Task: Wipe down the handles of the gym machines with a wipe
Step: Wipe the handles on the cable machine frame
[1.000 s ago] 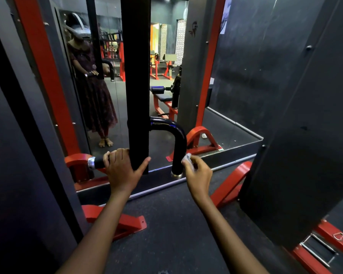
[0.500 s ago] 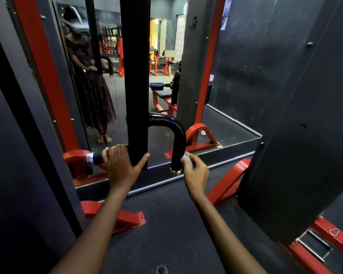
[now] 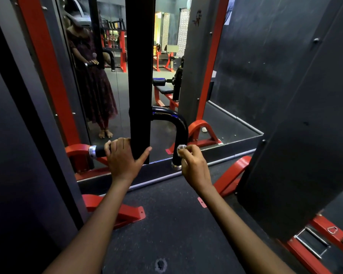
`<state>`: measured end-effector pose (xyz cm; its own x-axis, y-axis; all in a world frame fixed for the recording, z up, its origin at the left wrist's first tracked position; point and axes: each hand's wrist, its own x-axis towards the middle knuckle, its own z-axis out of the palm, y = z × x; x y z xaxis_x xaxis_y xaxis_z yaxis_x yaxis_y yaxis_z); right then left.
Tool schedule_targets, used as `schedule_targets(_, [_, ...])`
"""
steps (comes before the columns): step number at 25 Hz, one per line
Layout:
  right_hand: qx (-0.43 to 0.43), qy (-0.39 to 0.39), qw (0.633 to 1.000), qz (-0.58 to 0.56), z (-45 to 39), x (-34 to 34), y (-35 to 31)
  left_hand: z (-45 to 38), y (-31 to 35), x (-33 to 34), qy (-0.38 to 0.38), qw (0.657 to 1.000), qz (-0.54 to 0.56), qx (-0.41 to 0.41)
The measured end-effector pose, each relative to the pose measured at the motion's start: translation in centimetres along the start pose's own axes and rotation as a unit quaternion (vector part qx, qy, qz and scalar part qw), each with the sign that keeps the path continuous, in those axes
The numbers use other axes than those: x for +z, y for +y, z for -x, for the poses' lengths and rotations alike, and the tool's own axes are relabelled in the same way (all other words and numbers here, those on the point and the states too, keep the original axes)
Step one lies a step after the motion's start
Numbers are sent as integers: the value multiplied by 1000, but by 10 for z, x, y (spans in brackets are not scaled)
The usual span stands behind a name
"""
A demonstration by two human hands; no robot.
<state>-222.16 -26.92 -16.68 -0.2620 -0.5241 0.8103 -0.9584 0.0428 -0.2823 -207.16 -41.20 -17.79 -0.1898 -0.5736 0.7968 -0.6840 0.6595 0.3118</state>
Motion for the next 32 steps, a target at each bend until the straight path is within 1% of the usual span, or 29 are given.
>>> schedule_targets(1, [-2,6,1000,-7,-10,-4,-4,0,0,0,0,1000,0,0])
schedule_targets(4, [-35,78,996,-30,-55,-20,-20,1,-1,0,3,1000,6,5])
schedule_targets(6, [-71,100,992,3,-70,-22,-24,3,-1,0,7,1000,5,11])
schedule_targets(8, [-100,91,989,55,-62,-16,-16,2,-1,-1,7,1000,2,10])
schedule_targets(9, [-105,73,989,74,-51,-11,-11,1,-1,-2,3,1000,0,7])
schedule_targets(11, [-104,26,991,84,-27,-6,-6,1,-1,-2,2,1000,0,5])
schedule_targets(12, [-102,17,992,75,-22,-6,-6,2,-1,-2,9,1000,3,7])
schedule_targets(13, [-98,25,993,59,-25,-9,-9,1,0,-2,15,1000,4,8])
schedule_targets(15, [-91,71,993,35,-48,-17,-15,1,0,-2,15,1000,6,6])
schedule_targets(16, [-98,94,990,45,-58,-20,-16,1,-1,-2,11,1000,6,6])
schedule_targets(17, [-112,100,987,63,-63,-21,-16,2,-1,-2,7,1000,6,6])
schedule_targets(18, [-132,87,984,85,-60,-17,-14,2,-2,-2,6,1000,6,7])
schedule_targets(21, [-170,-2,976,134,-26,4,-3,2,-2,-3,13,1000,12,11])
schedule_targets(24, [-141,-49,976,160,2,25,5,0,-2,-3,3,1000,5,14])
schedule_targets(26, [-132,-103,972,166,26,40,10,-2,-1,-4,-20,1000,-2,13])
schedule_targets(28, [-84,-149,980,98,46,41,10,-3,-1,-4,-32,999,-2,10])
schedule_targets(29, [-56,-134,988,58,47,35,9,-3,-1,-3,-31,1000,-1,7])
schedule_targets(31, [-13,-27,1000,7,26,16,3,-2,0,-2,-18,1000,-6,1])
schedule_targets(32, [19,27,999,-15,10,9,2,-2,1,-3,-14,1000,-9,0])
